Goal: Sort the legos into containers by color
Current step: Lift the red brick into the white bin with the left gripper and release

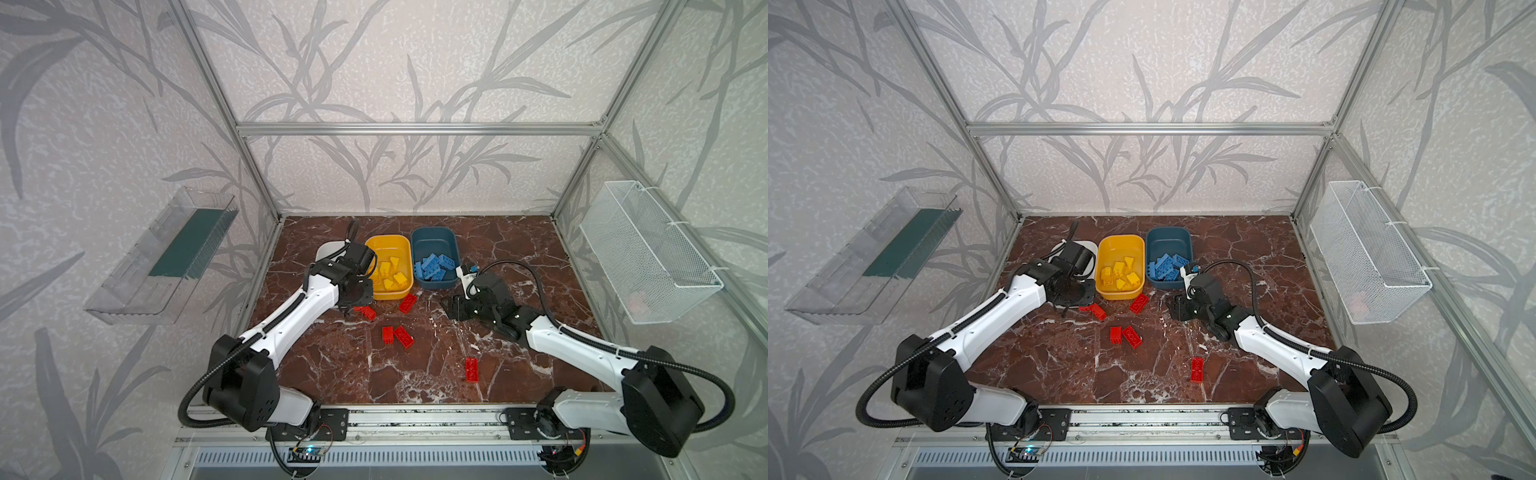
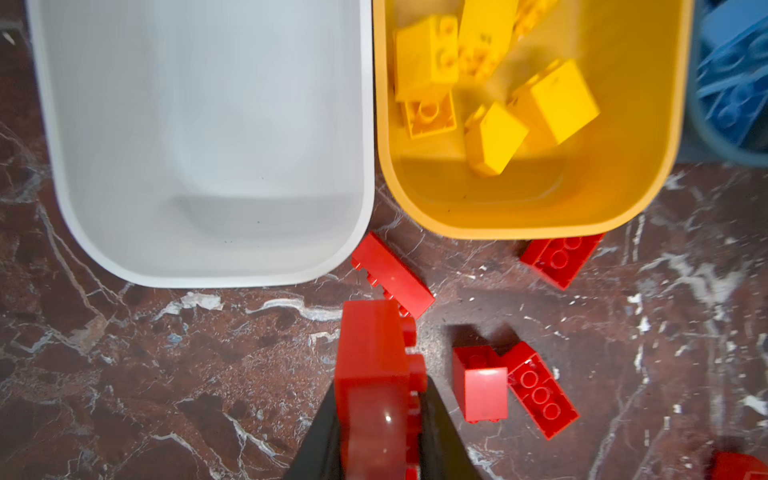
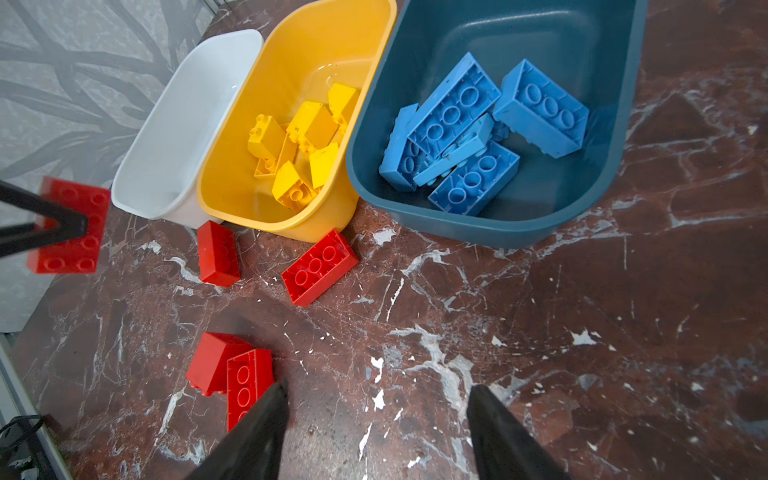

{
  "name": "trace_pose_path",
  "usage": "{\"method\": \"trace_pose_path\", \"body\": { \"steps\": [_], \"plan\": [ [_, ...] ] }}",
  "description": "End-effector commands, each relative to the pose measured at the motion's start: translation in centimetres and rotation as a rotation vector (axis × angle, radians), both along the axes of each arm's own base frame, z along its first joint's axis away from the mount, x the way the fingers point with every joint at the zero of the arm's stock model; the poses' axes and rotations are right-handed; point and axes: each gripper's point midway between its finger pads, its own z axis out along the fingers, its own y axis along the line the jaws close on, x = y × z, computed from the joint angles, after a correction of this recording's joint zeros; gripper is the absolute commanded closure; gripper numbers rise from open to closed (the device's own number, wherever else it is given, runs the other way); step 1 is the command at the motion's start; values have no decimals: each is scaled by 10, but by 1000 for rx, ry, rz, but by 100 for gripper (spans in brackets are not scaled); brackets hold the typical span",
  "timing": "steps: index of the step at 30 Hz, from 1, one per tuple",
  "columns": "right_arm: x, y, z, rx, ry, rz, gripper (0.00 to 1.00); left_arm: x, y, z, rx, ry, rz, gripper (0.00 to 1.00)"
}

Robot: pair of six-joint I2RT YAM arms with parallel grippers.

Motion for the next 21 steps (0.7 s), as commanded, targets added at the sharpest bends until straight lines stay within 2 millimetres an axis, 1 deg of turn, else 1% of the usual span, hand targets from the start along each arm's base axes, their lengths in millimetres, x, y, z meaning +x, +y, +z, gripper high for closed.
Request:
{"method": "trace_pose_path", "body": {
  "steps": [1, 4, 7, 9, 12, 17, 21],
  "plan": [
    [-2, 7, -1, 10, -16, 34, 31, 14, 12, 16, -9, -39, 35, 80],
    [-2, 8, -4, 5, -21, 38, 31, 33, 22, 17, -12, -48, 67, 80],
    [-2, 9, -7, -1, -18, 39, 31, 53, 38, 13, -12, -35, 117, 80],
    [-2, 10, -9, -3, -14, 40, 31, 65, 49, 5, -14, -23, 155, 80],
    [-2, 11, -9, -1, -14, 44, 31, 77, 62, -7, -22, 6, 202, 80],
    [-2, 11, -10, -4, -12, 45, 31, 91, 70, -23, -55, 37, 241, 80],
    [-2, 11, -11, -5, -12, 46, 31, 97, 71, -33, -59, 67, 250, 80]
  ]
}}
